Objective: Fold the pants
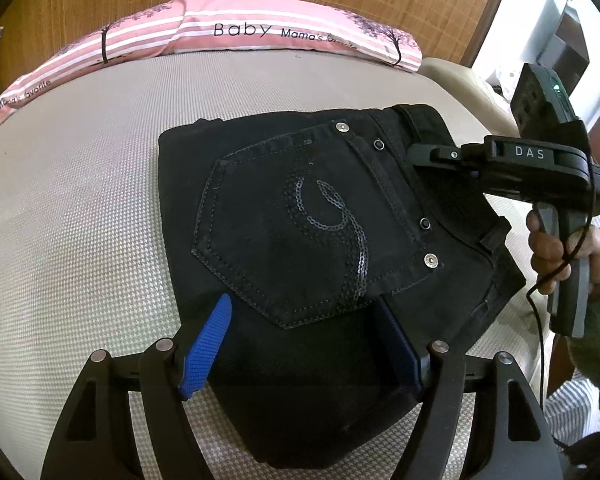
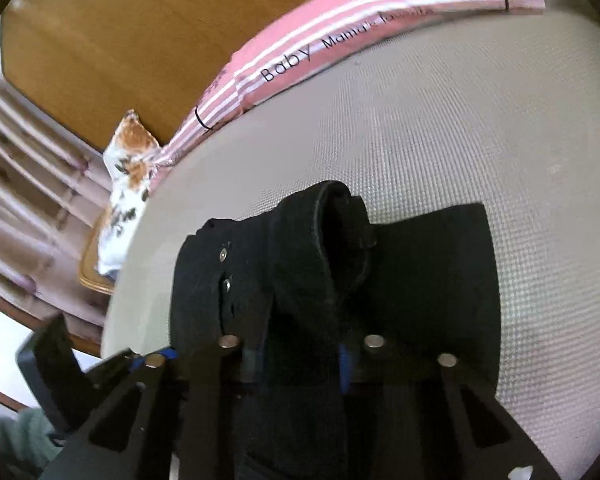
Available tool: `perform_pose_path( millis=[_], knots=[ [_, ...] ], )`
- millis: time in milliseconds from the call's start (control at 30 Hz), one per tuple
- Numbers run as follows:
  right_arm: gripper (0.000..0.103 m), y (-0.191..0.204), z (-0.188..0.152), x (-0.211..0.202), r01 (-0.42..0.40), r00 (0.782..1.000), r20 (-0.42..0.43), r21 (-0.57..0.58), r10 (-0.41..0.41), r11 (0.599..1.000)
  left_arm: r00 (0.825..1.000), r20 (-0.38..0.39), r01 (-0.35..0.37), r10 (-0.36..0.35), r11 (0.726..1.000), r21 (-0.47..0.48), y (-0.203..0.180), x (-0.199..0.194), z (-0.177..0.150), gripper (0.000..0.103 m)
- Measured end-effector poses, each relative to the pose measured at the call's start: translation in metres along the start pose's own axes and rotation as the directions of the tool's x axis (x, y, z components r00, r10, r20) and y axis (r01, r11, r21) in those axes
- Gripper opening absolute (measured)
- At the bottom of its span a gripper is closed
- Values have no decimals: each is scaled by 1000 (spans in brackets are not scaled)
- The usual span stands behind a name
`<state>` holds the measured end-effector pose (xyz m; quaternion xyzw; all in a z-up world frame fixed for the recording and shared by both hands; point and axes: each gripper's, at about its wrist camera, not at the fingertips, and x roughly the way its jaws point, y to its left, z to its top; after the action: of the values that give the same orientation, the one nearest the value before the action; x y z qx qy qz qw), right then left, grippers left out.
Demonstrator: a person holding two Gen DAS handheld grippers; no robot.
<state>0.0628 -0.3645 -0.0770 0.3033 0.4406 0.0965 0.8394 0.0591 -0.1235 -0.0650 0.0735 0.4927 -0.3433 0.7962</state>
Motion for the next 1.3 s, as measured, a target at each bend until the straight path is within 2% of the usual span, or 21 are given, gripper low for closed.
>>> perform_pose_path(
  millis=[133, 333, 500, 567, 700, 767, 833, 900, 1000, 1200, 1300],
  knots=[
    [13, -16, 1, -7, -72, 997, 9, 133, 72, 988, 1000, -7, -2, 2, 1000, -1, -1, 0, 2, 75],
    [11, 6, 0, -44, -117, 991, 84, 139, 106, 983, 1000, 3, -14, 14, 1000, -13, -3, -12, 10, 75],
    [11, 8, -3, -79, -102, 985, 148, 128, 83, 987, 999, 45, -8, 6, 999, 35, -13, -26, 18, 75],
    [11, -8, -5, -82, -59, 987, 156, 156, 34, 986, 999, 43, 2, -4, 999, 52, -17, -23, 21, 75],
    [10, -45, -14, -60, 46, 993, 101, 217, -69, 975, 999, -37, -13, 17, 996, 90, -21, 6, 19, 75],
    [12, -60, -20, -50, 40, 993, 100, 240, -66, 970, 999, -38, -28, 33, 993, 112, -23, 14, 14, 75],
    [17, -60, -21, -49, 45, 992, 102, 242, -71, 969, 999, -34, -36, 41, 992, 124, -24, 14, 13, 75],
    [27, -57, -20, -51, 76, 991, 86, 237, -98, 968, 998, -47, -29, 35, 993, 114, -22, 14, 17, 75],
    [31, -50, -21, -64, 104, 990, 68, 242, -124, 965, 999, -49, -20, 25, 996, 89, -21, 9, 20, 75],
    [34, -48, -49, -90, 97, 993, 41, 269, -112, 958, 999, -41, -18, 22, 995, 100, -28, -2, 9, 75],
    [32, -48, -66, -94, 57, 998, 21, 305, -66, 951, 999, -44, -3, 8, 994, 105, -30, -6, 5, 75]
  ],
)
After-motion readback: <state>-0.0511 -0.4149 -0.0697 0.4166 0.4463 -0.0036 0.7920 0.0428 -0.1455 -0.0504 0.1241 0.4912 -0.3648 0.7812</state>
